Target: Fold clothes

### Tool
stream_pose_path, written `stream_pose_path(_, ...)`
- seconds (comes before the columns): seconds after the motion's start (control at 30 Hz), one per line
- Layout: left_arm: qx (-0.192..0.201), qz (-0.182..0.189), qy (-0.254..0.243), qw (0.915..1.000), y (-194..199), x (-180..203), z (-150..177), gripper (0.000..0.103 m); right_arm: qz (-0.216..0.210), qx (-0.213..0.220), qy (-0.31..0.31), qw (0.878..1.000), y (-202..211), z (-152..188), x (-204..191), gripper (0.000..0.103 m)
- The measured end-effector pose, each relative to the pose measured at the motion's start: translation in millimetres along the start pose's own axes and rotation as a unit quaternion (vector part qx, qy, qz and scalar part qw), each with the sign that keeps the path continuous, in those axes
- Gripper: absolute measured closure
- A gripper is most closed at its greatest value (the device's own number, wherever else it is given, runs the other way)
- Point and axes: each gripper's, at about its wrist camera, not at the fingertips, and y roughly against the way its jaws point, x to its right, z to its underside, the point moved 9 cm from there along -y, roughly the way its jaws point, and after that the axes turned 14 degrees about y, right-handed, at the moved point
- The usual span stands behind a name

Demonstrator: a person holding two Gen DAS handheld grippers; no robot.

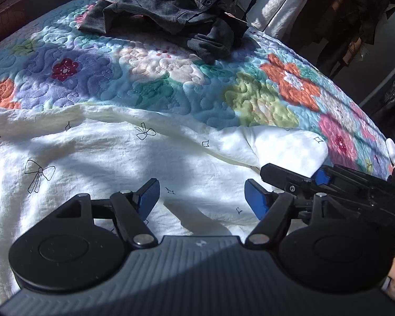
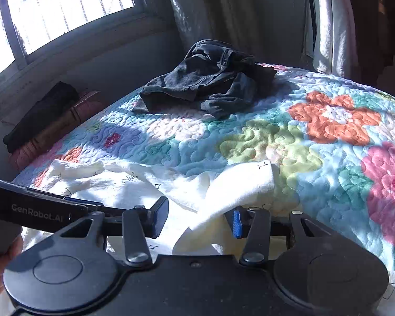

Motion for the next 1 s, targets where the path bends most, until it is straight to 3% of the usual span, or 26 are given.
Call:
stream_pose_path(0.03, 0.003, 0.001, 0.007, 1.0, 3, -4, -3, 0.032, -0.012, -0.005, 0.01, 1.0, -3, 0, -9, 0.097)
stream_pose_path(0.23, -0.02, 0.013, -0.023, 0.9995, -7, -1, 4, 0.032, -0.05, -0.039, 0.13, 0.989, -4, 20, -66, 0.097)
stream_pose_path(0.33, -0.023, 0.001, -0.035, 0.9991, -17, 1, 12, 0.031, -0.071, -0.058, 0.16, 0.983, 6, 38, -82, 0.085)
stream_pose_path(0.4, -0.02, -0.007, -0.045, 0.9987, -25, 2, 16, 0.031, -0.077, -0.073, 0.195, 0.975, 17, 53, -93, 0.068)
stream_pose_path(0.5, -0.021, -0.022, -0.067, 0.9973, -34, 1, 21, 0.03, -0.054, -0.095, 0.28, 0.954, 36, 73, -112, 0.061)
stream_pose_path(0.57, -0.016, -0.036, -0.07, 0.9968, -37, -5, 21, 0.03, -0.052, -0.096, 0.297, 0.949, 52, 80, -116, 0.061)
stream_pose_path(0.67, -0.014, -0.046, -0.054, 0.9974, -34, -10, 21, 0.03, -0.044, -0.086, 0.27, 0.958, 75, 81, -100, 0.059)
stream_pose_path(0.83, -0.009, -0.047, -0.061, 0.997, -21, -5, 21, 0.03, 0.042, -0.082, 0.246, 0.965, 98, 73, -50, 0.058)
stream_pose_path(1.0, 0.012, -0.001, -0.073, 0.9972, -5, 18, 15, 0.029, 0.05, -0.068, 0.217, 0.972, 104, 70, -33, 0.058)
